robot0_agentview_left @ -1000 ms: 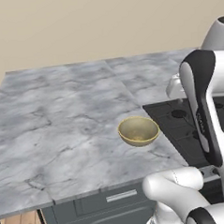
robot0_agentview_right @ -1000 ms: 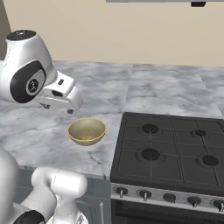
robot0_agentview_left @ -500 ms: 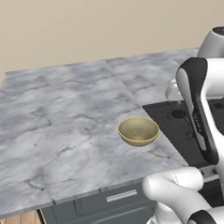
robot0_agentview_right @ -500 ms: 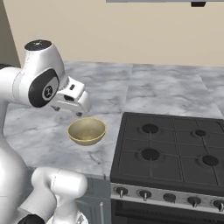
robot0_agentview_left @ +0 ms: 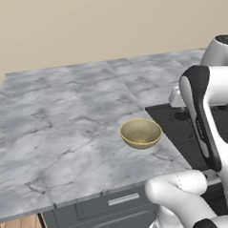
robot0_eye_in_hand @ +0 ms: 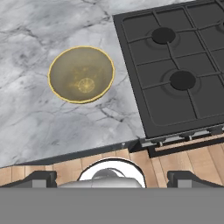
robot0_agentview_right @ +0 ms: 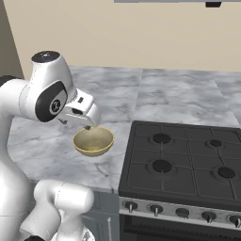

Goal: Pick the jar and bowl and place them in the sink. Then turn on the water.

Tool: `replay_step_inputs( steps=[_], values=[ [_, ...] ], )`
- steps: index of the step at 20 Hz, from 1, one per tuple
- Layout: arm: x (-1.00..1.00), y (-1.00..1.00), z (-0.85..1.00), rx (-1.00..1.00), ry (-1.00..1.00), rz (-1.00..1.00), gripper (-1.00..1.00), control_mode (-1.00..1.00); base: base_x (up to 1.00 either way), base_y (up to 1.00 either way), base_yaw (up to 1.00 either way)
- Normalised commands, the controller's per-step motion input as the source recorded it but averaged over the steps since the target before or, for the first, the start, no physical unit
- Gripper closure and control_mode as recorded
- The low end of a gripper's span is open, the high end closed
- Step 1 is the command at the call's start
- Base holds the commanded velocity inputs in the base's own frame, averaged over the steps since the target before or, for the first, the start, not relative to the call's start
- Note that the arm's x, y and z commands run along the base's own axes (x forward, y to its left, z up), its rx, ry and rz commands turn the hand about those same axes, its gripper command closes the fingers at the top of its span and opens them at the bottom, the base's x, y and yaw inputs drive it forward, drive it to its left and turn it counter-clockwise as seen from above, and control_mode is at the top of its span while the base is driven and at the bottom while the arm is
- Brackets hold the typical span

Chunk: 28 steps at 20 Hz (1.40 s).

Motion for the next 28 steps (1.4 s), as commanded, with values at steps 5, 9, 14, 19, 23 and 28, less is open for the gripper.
replay_step_inputs(
  steps=[5,9,14,19,23,28],
  values=[
    [0.01,0.00,-0.17,0.00,0.00,0.00,-1.00,-1.00,0.00,0.00,0.00],
    [0.06,0.00,-0.23,0.00,0.00,0.00,-1.00,-1.00,0.00,0.00,0.00],
    [0.14,-0.01,-0.18,0.00,0.00,0.00,-1.00,-1.00,0.00,0.00,0.00],
    [0.08,-0.04,-0.15,0.00,0.00,0.00,-1.00,-1.00,0.00,0.00,0.00],
    [0.09,-0.08,-0.12,0.00,0.00,0.00,-1.00,-1.00,0.00,0.00,0.00],
    [0.18,-0.03,-0.14,0.00,0.00,-0.01,-1.00,-1.00,0.00,0.00,0.00]
  ],
)
